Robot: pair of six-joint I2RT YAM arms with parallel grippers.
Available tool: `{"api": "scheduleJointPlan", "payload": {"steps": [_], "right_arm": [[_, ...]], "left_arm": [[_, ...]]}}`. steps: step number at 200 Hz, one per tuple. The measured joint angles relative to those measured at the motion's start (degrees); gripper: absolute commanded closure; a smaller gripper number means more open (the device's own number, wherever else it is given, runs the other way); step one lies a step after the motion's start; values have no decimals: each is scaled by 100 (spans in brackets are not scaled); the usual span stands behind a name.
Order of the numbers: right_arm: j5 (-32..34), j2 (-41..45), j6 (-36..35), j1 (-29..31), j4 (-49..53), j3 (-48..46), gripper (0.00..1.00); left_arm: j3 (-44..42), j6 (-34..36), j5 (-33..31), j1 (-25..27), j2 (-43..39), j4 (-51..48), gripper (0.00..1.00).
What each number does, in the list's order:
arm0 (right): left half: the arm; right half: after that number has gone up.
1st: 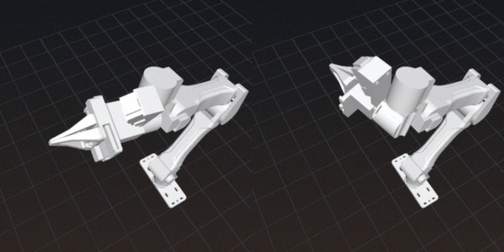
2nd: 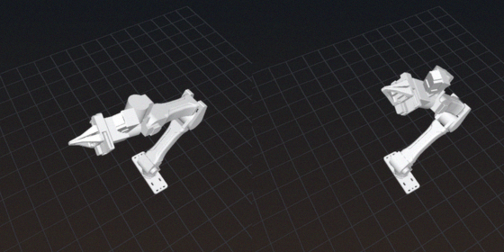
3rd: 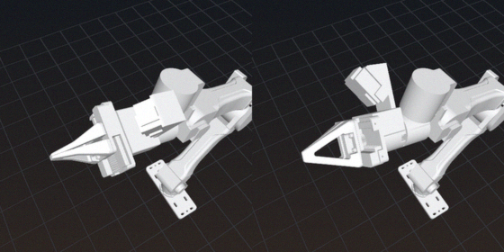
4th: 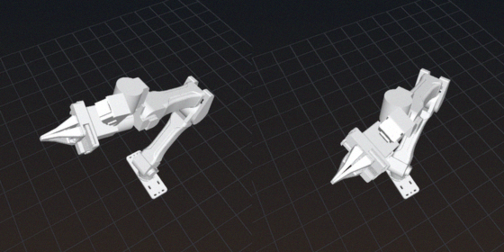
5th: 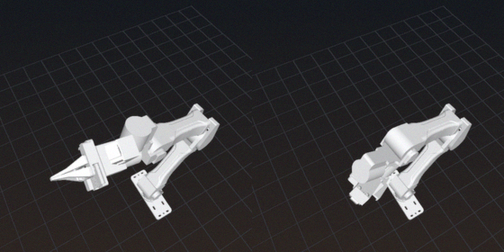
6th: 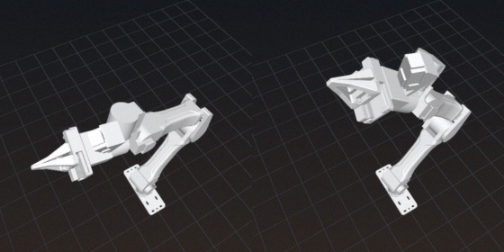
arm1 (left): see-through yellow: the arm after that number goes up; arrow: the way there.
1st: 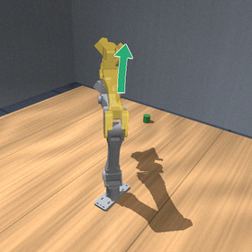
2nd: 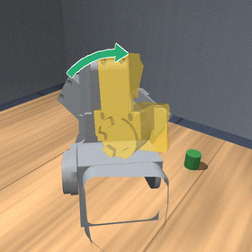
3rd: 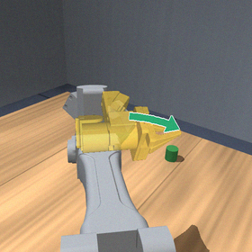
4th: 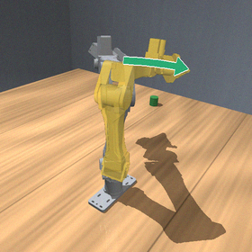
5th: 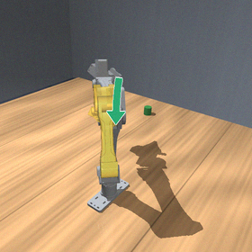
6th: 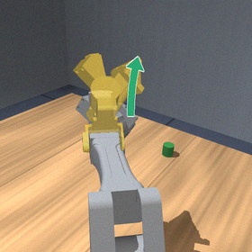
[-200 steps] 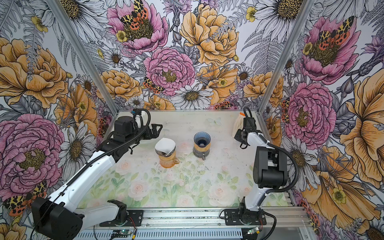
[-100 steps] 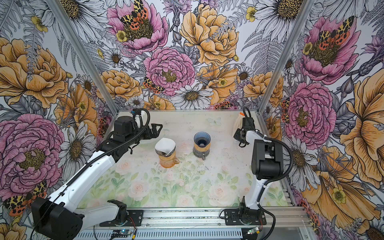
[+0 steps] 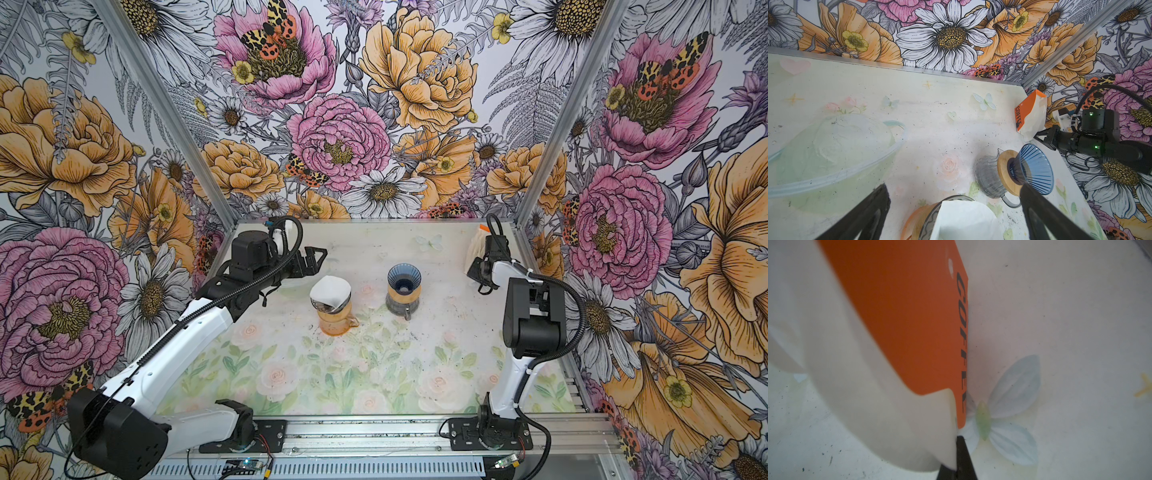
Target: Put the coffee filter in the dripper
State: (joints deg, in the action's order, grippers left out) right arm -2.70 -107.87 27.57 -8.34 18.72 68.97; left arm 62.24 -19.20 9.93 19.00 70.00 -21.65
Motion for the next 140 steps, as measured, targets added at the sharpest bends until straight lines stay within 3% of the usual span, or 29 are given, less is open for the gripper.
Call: {"api": "scheduleJointPlan", "payload": {"steps": [140], "right_arm": [[-173, 428, 9, 0, 33, -509, 99]], "left_arm": [[157, 0, 17, 114, 223, -22, 1]]}}
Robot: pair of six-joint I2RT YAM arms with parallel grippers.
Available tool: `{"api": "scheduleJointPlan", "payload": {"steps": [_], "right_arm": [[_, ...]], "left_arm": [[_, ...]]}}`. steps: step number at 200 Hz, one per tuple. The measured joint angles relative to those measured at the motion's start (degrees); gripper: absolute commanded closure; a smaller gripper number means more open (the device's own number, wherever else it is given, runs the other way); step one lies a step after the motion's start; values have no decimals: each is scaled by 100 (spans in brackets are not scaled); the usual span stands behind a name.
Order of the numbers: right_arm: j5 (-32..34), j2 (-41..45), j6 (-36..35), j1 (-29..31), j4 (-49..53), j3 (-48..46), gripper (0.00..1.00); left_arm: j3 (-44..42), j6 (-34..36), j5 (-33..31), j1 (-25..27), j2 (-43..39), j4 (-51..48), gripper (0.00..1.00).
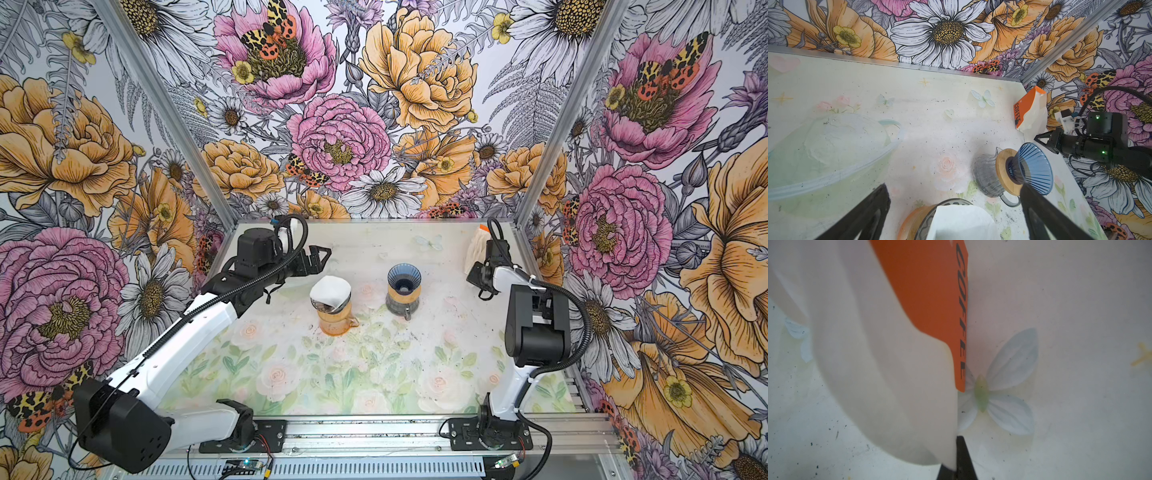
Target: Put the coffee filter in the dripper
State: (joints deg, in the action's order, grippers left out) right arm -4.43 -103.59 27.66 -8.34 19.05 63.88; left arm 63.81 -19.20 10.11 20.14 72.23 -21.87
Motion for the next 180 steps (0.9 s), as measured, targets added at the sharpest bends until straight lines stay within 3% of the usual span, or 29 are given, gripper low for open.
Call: {"api": "scheduleJointPlan", "payload": {"steps": [12, 40, 78, 123, 180], "right_arm": [[2, 7, -2, 0, 2, -26, 94], [7, 111, -9, 0, 20, -39, 92], [0, 170, -11, 0, 22, -39, 74], [-39, 308, -31, 0, 44, -42, 72], [-37, 1152, -118, -42, 39, -203, 72]], "left_arm": [[0, 0, 0, 0, 0, -13, 1], [0, 0, 0, 11, 0, -20, 1], [0, 0, 0, 26, 0, -22, 1], [0, 0, 0, 26, 7, -22, 1], [4, 0, 0, 57, 66, -24, 1]]}}
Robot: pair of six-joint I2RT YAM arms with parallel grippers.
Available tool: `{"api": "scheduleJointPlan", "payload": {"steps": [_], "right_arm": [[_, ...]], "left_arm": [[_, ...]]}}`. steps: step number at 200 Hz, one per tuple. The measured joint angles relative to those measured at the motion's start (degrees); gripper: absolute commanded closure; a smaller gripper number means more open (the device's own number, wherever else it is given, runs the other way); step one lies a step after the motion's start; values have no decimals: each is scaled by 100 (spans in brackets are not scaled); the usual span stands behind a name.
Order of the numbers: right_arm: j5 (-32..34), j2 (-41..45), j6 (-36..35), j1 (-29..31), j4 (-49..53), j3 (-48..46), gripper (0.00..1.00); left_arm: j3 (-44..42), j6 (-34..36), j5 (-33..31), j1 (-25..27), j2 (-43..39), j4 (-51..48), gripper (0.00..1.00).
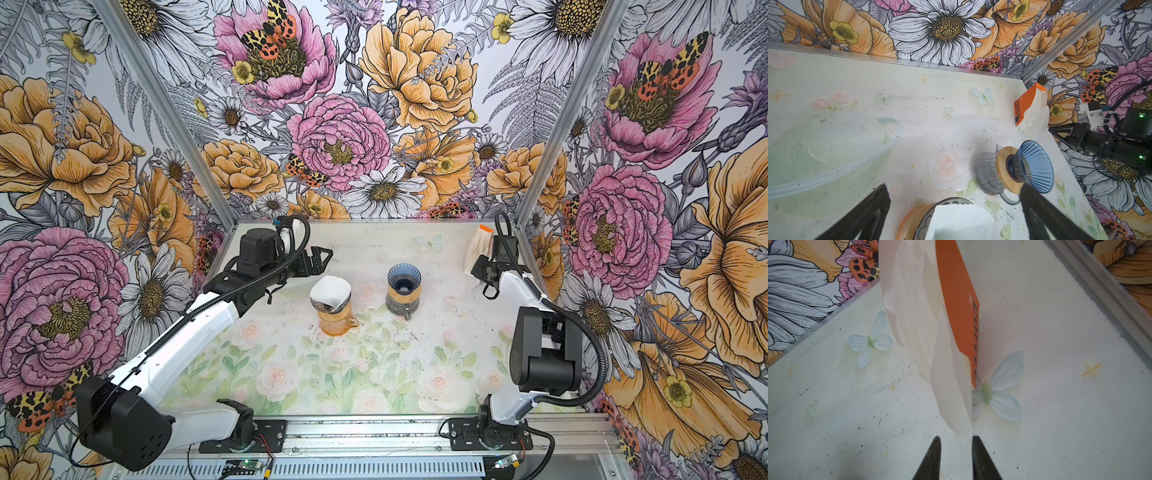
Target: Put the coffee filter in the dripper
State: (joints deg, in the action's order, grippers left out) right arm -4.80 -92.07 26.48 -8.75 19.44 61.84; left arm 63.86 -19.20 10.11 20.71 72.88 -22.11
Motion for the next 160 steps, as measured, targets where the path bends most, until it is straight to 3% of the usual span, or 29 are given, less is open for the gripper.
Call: {"api": "scheduleJointPlan", "payload": {"steps": [50, 108, 160], "right_arm": [[-103, -2, -153, -210, 7, -17, 73], [-474, -592, -352, -260, 92, 264, 73], [-422, -911, -389, -258, 116, 538, 77]], "left_arm": [[0, 0, 2, 17, 0, -7, 1], [2, 2, 0, 24, 0, -20, 1], [114, 2, 0, 55, 118, -57, 1]]}}
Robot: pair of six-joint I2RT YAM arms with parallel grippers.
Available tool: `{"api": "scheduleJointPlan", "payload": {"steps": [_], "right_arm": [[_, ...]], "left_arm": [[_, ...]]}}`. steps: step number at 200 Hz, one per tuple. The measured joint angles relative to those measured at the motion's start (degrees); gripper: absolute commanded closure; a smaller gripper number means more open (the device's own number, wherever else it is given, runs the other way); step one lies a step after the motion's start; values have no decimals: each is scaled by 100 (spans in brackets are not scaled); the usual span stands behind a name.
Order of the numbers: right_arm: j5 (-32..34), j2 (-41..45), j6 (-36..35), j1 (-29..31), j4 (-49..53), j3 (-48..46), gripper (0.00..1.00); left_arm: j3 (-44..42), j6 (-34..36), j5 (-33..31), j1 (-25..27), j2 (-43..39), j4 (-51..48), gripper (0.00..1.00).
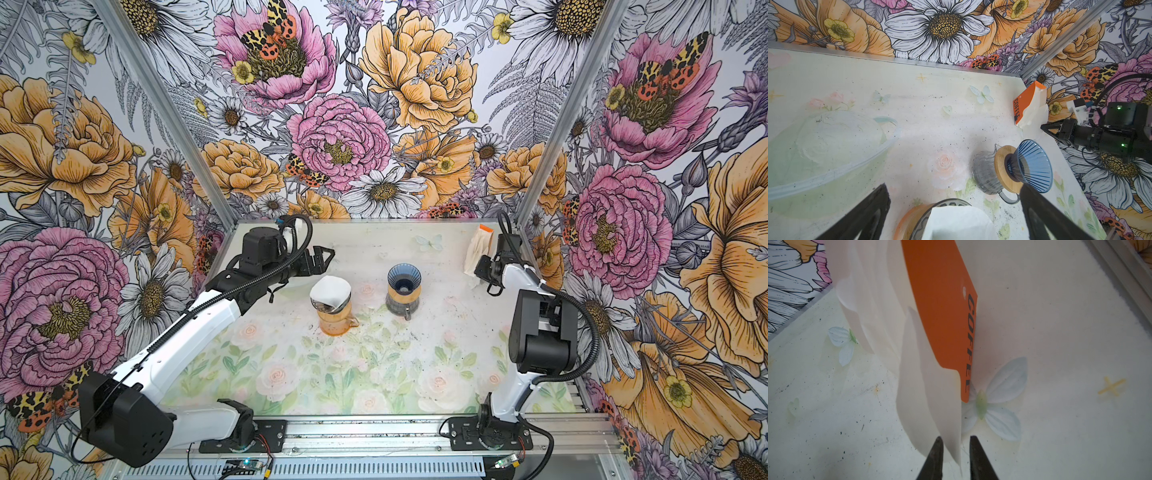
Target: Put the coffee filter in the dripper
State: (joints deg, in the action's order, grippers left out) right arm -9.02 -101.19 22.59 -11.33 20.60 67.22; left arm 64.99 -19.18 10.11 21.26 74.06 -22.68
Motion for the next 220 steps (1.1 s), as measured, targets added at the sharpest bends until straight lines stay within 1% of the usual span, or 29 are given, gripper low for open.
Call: {"api": "scheduleJointPlan", "payload": {"steps": [15, 47, 65, 113, 149, 161, 220], "right_arm": [[33, -87, -26, 0, -2, 68, 80], [37, -170, -66, 0, 24, 120, 92], [44, -170, -74, 0, 24, 120, 96], [55, -46, -81, 0, 122, 120, 96], [33, 98, -81, 0, 291, 120, 100], [33, 153, -83, 0, 350, 120, 100], [31, 824, -85, 0, 625, 120, 100]], "left_arm": [[13, -2, 0, 0, 39, -4, 1], [39, 0, -2, 7, 70, -28, 1], [39, 0, -2, 28, 70, -35, 1], [48, 0, 0, 39, 72, -46, 1], [72, 0, -2, 39, 74, -52, 1], [72, 0, 0, 39, 76, -59, 1], [72, 0, 0, 76, 85, -63, 1]]}}
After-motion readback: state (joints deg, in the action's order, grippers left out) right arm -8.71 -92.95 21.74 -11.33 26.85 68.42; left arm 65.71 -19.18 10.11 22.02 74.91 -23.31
